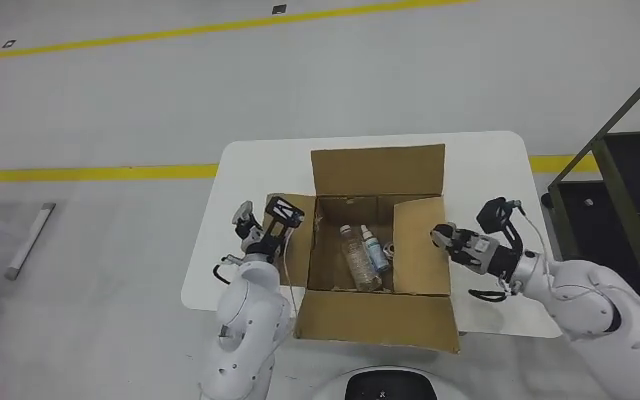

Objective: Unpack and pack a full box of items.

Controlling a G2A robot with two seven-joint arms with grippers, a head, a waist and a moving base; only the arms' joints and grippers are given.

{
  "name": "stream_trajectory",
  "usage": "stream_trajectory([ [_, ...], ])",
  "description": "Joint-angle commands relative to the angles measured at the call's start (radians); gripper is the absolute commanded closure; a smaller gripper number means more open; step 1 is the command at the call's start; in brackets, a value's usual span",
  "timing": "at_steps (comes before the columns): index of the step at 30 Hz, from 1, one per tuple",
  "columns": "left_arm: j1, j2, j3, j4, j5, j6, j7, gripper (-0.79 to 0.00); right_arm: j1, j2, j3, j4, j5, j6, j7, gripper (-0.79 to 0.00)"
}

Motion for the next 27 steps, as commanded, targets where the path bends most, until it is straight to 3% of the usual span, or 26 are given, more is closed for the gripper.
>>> stream_trajectory([
  [1,-0.007,-0.001,-0.013,-0.014,-0.023,0.022,0.013,-0.785,-0.029,0.001,0.041,-0.015,0.038,0.02,-0.044,0.0],
  [3,-0.013,-0.002,-0.031,-0.025,-0.055,0.027,0.031,-0.785,-0.069,0.0,0.083,-0.03,0.127,0.046,-0.078,0.0],
  [10,-0.017,-0.011,-0.06,-0.142,-0.267,0.019,-0.003,-0.785,-0.192,0.004,0.22,-0.074,0.125,0.172,-0.14,0.0],
  [17,-0.033,-0.029,0.012,-0.259,-0.587,0.001,-0.094,-0.785,-0.289,-0.004,0.25,-0.081,0.107,0.235,-0.19,0.0],
  [20,-0.037,-0.037,0.055,-0.263,-0.727,0.008,-0.113,-0.785,-0.311,-0.006,0.25,-0.087,0.083,0.25,-0.186,0.0],
  [27,-0.052,-0.052,0.157,-0.174,-1.027,0.032,-0.171,-0.785,-0.347,-0.011,0.241,-0.114,0.008,0.28,-0.196,0.0],
])
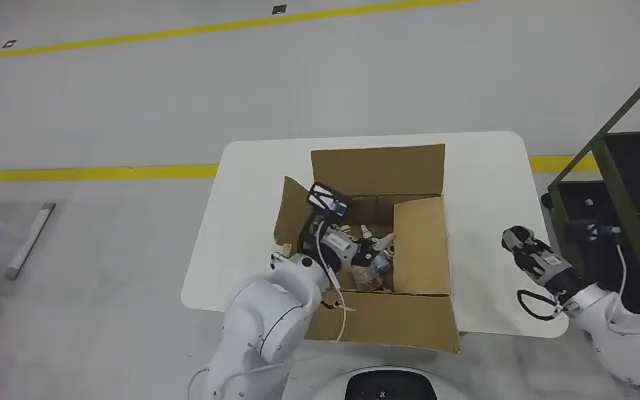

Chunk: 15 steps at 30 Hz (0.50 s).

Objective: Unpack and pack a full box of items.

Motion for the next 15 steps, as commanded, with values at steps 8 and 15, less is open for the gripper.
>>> stream_trajectory([
  [8,0.002,-0.001,0.03,0.053,-0.076,0.007,-0.032,-0.785,-0.027,-0.008,-0.023,-0.033,-0.048,0.012,-0.017,0.0],
  [15,0.002,-0.001,0.03,0.053,-0.076,0.007,-0.032,-0.785,-0.031,-0.01,-0.032,-0.029,-0.032,0.013,0.006,0.0],
])
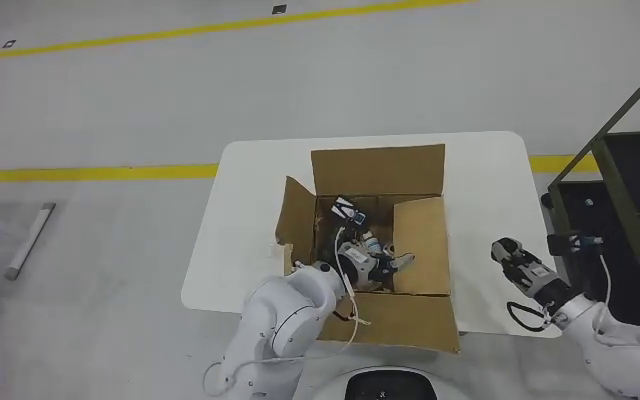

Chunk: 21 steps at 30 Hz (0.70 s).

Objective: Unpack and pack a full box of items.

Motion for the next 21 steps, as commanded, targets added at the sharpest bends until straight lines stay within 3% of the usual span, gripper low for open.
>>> stream_trajectory([
  [1,0.003,0.0,0.0,0.001,-0.003,0.002,0.006,-0.785,0.0,0.0,0.0,0.0,0.0,0.0,0.0,0.0],
  [5,0.012,-0.006,0.013,0.036,-0.111,0.039,0.067,-0.785,0.003,-0.001,-0.007,-0.005,-0.022,-0.014,-0.01,0.0],
  [11,-0.034,-0.037,0.056,0.189,-0.39,0.222,0.18,-0.785,0.008,-0.006,-0.041,0.01,-0.176,-0.03,-0.078,0.0],
  [14,-0.061,-0.045,0.074,0.276,-0.462,0.282,0.168,-0.785,0.013,-0.01,-0.072,0.03,-0.221,-0.03,-0.102,0.0],
  [21,-0.058,-0.046,0.058,0.372,-0.551,0.353,0.178,-0.785,0.026,-0.021,-0.124,0.061,-0.251,-0.018,-0.132,0.0],
])
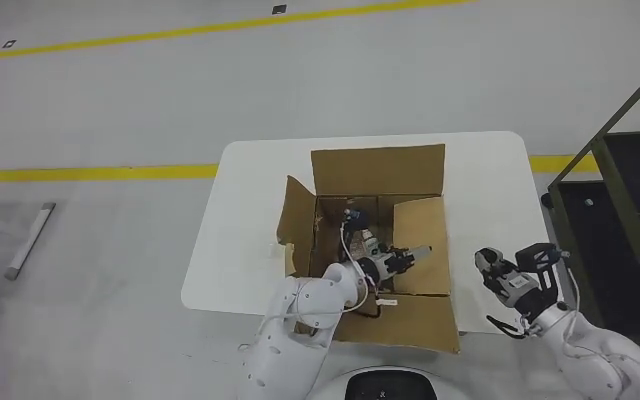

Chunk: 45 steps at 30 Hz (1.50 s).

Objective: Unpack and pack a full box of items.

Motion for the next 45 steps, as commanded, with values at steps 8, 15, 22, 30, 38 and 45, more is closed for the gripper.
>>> stream_trajectory([
  [8,-0.005,0.004,0.018,0.058,0.008,0.011,0.009,-0.785,0.02,-0.01,-0.048,0.025,-0.007,-0.009,0.02,0.0],
  [15,-0.009,0.002,0.031,0.073,-0.067,-0.048,0.013,-0.785,0.048,-0.018,-0.082,0.039,0.007,-0.02,0.031,0.0],
  [22,-0.018,0.002,0.033,0.042,-0.139,-0.083,0.031,-0.785,0.066,-0.023,-0.1,0.044,0.003,-0.026,0.041,0.0],
  [30,-0.041,0.001,0.034,-0.037,-0.191,-0.103,0.056,-0.785,0.056,-0.028,-0.077,0.013,0.027,0.0,0.027,-0.274],
  [38,-0.15,-0.017,0.1,-0.019,-0.284,-0.178,0.061,-0.785,0.042,-0.023,0.099,-0.022,0.183,0.046,0.031,-0.511],
  [45,-0.256,-0.044,0.208,0.109,-0.289,-0.235,0.067,-0.785,0.045,-0.025,0.255,-0.049,0.558,0.075,0.125,-0.332],
])
